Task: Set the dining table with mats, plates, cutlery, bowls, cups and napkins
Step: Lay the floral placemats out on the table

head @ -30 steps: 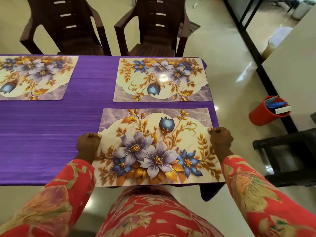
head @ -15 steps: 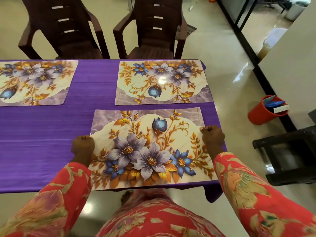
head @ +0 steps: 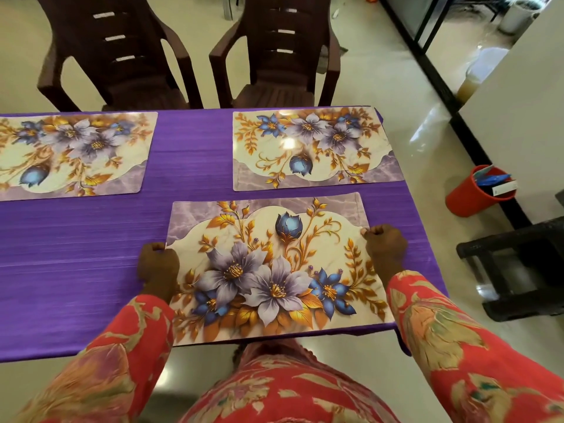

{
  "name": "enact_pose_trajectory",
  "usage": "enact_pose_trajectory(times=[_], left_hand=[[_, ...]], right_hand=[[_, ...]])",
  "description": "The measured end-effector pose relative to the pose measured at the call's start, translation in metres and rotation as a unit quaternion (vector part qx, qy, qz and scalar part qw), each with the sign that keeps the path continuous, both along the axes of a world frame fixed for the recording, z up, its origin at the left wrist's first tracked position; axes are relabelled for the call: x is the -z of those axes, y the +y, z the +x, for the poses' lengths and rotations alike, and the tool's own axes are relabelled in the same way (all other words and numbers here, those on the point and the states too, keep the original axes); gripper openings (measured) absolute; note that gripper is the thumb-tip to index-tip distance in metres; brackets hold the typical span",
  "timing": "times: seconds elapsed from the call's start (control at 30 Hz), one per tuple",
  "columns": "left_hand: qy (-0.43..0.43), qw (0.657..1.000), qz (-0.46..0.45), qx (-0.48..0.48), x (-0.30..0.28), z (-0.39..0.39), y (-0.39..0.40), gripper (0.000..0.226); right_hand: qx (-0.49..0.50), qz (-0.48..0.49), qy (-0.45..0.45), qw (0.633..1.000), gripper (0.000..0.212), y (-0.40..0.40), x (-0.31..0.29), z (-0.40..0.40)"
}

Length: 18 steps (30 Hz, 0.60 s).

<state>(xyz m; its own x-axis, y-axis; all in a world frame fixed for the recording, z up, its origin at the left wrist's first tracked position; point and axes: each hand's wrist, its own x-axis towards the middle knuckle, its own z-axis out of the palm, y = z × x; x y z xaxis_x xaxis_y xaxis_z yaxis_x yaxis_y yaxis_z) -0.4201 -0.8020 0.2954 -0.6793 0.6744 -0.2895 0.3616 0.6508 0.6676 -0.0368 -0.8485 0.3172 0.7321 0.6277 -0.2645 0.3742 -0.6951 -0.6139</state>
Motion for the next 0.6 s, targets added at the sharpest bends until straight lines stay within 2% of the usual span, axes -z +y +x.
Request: enact_pose_trajectory(times=[0.43,0.6], left_hand=[[-0.01,0.999,0.007,0.046,0.007,-0.016,0.007,0.024],[-0.018,0.999,0.007,0.043,0.006,-0.016,0.008,0.023]], right_hand=[[0.012,-0.013,-0.028,0.999,0.028,0.002,0.001,-0.015],[-0.017,-0.015,-0.088,0.996,0.029,0.002,0.007,-0.02]])
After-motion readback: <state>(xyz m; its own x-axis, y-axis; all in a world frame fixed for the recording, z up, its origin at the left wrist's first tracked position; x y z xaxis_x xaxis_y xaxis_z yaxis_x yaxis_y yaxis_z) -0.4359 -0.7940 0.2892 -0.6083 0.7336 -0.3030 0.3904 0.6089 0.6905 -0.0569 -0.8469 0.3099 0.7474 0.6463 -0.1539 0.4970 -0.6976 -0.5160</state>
